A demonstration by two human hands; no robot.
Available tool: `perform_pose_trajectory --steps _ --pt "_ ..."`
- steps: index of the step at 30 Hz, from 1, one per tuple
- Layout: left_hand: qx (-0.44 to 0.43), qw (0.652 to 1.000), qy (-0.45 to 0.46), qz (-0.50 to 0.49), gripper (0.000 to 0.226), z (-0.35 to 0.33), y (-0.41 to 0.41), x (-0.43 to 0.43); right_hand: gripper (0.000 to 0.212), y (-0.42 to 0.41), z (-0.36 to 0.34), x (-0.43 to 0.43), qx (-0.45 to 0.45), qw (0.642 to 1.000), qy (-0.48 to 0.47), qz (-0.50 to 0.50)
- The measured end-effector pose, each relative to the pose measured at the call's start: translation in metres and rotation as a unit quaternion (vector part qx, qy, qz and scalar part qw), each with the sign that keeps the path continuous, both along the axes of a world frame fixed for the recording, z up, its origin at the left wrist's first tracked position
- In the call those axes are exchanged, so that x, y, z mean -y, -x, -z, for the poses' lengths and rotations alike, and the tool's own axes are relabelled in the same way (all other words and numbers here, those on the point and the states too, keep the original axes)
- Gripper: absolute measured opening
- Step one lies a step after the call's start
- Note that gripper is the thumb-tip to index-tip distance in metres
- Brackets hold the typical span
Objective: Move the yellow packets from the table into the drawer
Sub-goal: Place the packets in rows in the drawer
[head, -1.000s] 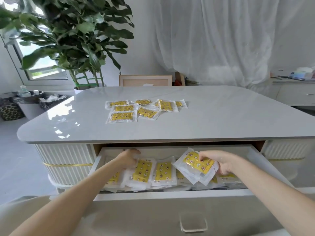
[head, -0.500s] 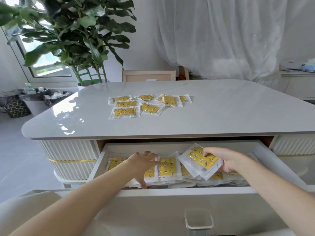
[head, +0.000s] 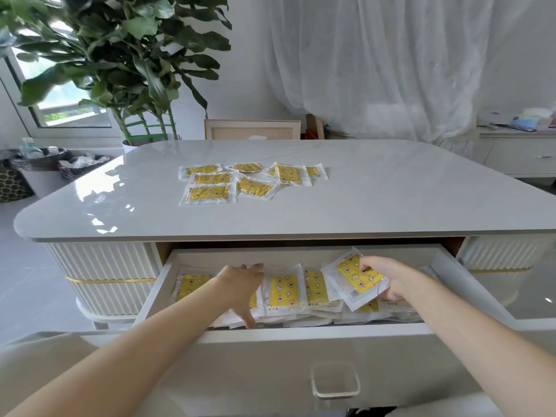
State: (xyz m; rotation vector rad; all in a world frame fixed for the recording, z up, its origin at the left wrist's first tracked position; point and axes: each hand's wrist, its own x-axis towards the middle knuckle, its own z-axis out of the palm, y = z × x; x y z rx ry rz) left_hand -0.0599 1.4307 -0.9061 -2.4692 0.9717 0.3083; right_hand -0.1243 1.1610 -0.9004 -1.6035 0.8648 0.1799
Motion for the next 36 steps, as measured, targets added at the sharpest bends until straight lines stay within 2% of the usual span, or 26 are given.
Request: perform_pose_trajectory --steps 3,12,15,18,20,22,25,30,32,34,36 --pt "-0.014 0.999 0.032 0.019 0.112 -0.002 0.003 0.006 0.003 -0.001 0.002 -0.002 -0.004 1.000 -0.019 0.001" --pt "-0.046 0.999 -0.019 0.016 0.127 0.002 -0.001 0.004 0.009 -0.002 -0.002 -0.020 -0.003 0.998 -0.002 -0.057" --pt "-0.089 0.995 0.047 0.005 0.118 -0.005 0.004 0.011 0.014 0.001 -0.004 -0.017 -0.008 0.998 0.023 -0.050" --pt "-0.125 0.981 0.146 0.014 0.094 -0.012 0.012 0.028 0.020 0.008 -0.008 -0.008 -0.024 0.997 0.064 -0.034" --pt "-0.140 0.973 0.180 0.028 0.078 -0.013 0.017 0.044 0.031 0.011 -0.010 0.004 -0.026 0.995 0.092 -0.012" --pt "-0.152 0.966 0.205 0.040 0.070 -0.013 0.021 0.064 0.034 0.016 -0.013 0.016 -0.019 0.993 0.115 0.020" --pt "-0.163 0.960 0.224 0.047 0.069 -0.008 0.021 0.090 0.025 0.024 -0.016 0.028 -0.005 0.990 0.133 0.055" --pt "-0.179 0.963 0.195 0.045 0.079 0.000 0.015 0.121 0.043 0.022 -0.013 0.035 -0.027 0.981 0.189 0.030" --pt "-0.169 0.970 0.166 0.056 0.079 0.005 0.015 0.127 0.050 0.023 -0.012 0.033 -0.041 0.964 0.264 0.006" --pt "-0.172 0.969 0.167 0.053 0.078 0.012 0.014 0.130 0.060 0.027 -0.009 0.031 -0.060 0.921 0.380 -0.063" --pt "-0.180 0.966 0.177 0.052 0.079 0.017 0.012 0.128 0.062 0.030 -0.005 0.028 -0.060 0.878 0.457 -0.132"
